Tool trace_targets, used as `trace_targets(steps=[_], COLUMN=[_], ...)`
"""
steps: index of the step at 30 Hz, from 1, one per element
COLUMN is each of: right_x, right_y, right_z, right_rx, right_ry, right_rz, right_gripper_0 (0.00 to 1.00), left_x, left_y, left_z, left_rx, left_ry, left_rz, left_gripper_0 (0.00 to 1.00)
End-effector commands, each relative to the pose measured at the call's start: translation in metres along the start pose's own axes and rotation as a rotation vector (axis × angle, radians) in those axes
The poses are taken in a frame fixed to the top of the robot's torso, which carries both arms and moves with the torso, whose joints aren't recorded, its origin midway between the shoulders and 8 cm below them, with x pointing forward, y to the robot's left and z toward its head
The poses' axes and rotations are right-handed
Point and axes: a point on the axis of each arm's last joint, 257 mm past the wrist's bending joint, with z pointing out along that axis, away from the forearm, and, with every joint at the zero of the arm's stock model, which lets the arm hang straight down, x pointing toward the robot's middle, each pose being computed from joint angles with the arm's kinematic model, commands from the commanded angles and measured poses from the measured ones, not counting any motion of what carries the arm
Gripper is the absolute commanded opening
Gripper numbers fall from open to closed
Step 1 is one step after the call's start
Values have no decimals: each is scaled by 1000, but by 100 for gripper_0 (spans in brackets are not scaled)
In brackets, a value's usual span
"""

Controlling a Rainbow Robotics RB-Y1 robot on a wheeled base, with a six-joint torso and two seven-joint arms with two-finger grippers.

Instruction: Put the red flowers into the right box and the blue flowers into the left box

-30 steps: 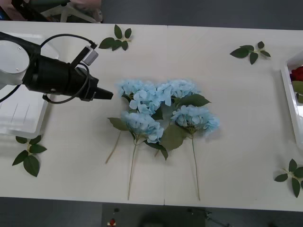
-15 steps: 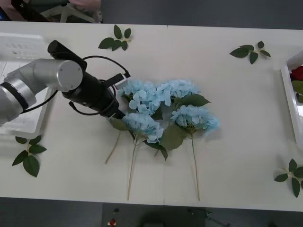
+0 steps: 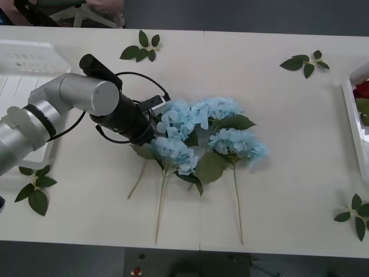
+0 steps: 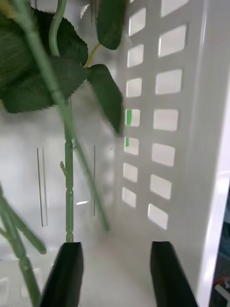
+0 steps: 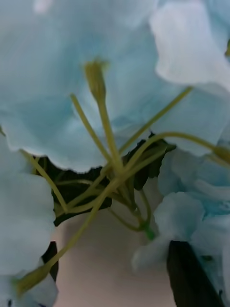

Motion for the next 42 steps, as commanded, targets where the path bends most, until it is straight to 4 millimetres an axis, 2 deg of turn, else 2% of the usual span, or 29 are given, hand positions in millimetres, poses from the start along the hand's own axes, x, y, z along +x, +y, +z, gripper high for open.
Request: trace_targets(steps=[1,5,10,11,12,16,17,18,19,21,24,26,29,34,37,40,41,42], right_x=[-17,-29,-64,-69,-73,-90,-92,-92,-92,-92,-90,-87,-80,-59,-46,-31,-25,-23], right_y=[0,29,115,130,149,197,212,224,234,251,282,295,331,377,392,406,410,412], right_z=[-9,-15,-53,-62,-73,-110,-121,-131,-140,-159,-197,-215,-254,-297,-302,-298,-295,-293], right_rx=[-34,-115,-340,-379,-426,-555,-601,-647,-686,-758,-876,-927,-1058,-1134,-1100,-1027,-1003,-988], right_ry=[-37,-47,-90,-101,-112,-175,-182,-183,-181,-178,-173,-165,-162,-137,-122,-96,-83,-77], right_rz=[83,80,22,6,-6,-39,-44,-46,-46,-55,-93,-112,-121,-115,-129,-144,-152,-157], right_gripper_0=[84,87,91,91,91,91,91,91,91,91,91,91,91,91,91,90,90,90], left_x=[-9,-8,-9,-9,-8,-9,-9,-10,-11,-10,-14,-15,-17,-29,-30,-34,-34,-34], left_y=[8,8,8,7,7,8,10,11,10,11,12,11,8,0,-4,-10,-10,-10], left_z=[-8,-7,-6,-6,-5,-6,-6,-6,-6,-6,-7,-8,-7,-9,-8,-4,-2,-1], left_rx=[-16,-18,-20,-20,-21,-26,-32,-36,-34,-36,-36,-32,-23,19,29,36,32,25], left_ry=[3,9,11,11,12,11,9,7,5,7,-4,-7,-13,-57,-60,-63,-58,-54], left_rz=[-31,-34,-40,-42,-45,-48,-47,-48,-46,-48,-51,-54,-59,-98,-104,-97,-91,-83], left_gripper_0=[28,28,28,25,0,0,13,52,64,76,99,100,100,100,100,100,78,64])
